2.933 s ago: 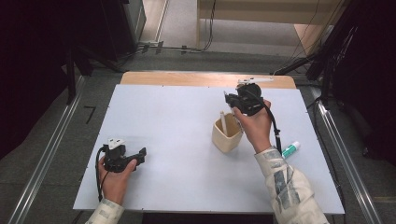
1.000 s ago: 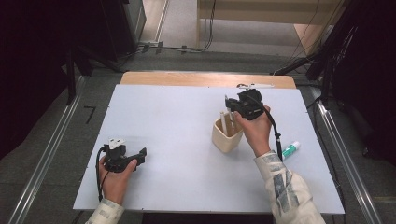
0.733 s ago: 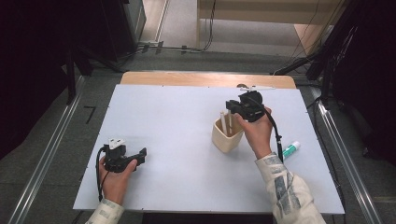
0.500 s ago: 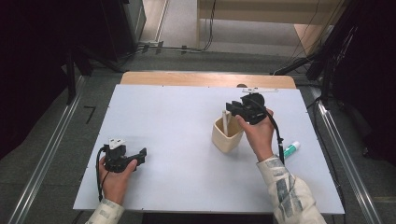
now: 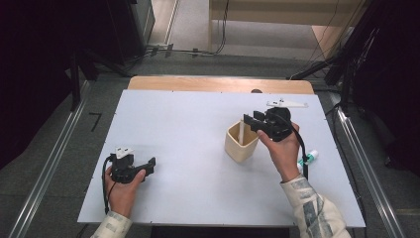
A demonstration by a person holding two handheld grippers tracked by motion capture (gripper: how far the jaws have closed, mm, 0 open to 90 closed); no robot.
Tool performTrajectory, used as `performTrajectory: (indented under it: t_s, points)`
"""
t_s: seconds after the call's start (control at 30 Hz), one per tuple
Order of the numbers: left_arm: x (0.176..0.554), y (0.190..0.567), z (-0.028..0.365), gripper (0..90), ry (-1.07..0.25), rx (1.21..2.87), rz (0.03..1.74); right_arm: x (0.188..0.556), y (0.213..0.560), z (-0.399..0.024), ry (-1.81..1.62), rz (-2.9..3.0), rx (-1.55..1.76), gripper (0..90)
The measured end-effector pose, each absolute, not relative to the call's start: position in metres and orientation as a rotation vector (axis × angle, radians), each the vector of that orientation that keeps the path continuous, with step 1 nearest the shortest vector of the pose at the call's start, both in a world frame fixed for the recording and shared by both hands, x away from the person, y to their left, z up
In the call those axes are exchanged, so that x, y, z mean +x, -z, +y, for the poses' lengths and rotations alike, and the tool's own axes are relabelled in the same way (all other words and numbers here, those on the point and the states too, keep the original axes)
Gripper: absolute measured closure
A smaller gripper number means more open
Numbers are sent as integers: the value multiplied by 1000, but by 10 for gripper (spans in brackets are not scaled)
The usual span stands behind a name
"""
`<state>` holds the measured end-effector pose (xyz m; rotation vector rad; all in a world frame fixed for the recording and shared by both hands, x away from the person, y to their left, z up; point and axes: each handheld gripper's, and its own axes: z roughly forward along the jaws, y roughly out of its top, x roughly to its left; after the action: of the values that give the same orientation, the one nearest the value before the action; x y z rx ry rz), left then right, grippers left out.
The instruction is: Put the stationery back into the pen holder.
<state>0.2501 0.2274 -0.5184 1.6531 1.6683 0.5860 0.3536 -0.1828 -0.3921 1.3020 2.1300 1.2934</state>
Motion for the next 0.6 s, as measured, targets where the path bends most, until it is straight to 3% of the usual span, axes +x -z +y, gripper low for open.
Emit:
performTrajectory:
  t_s: [0.6]
  points:
    - [250,518,227,187,-588,1658,1667,342,408,-214,-1234,2066,1353,491]
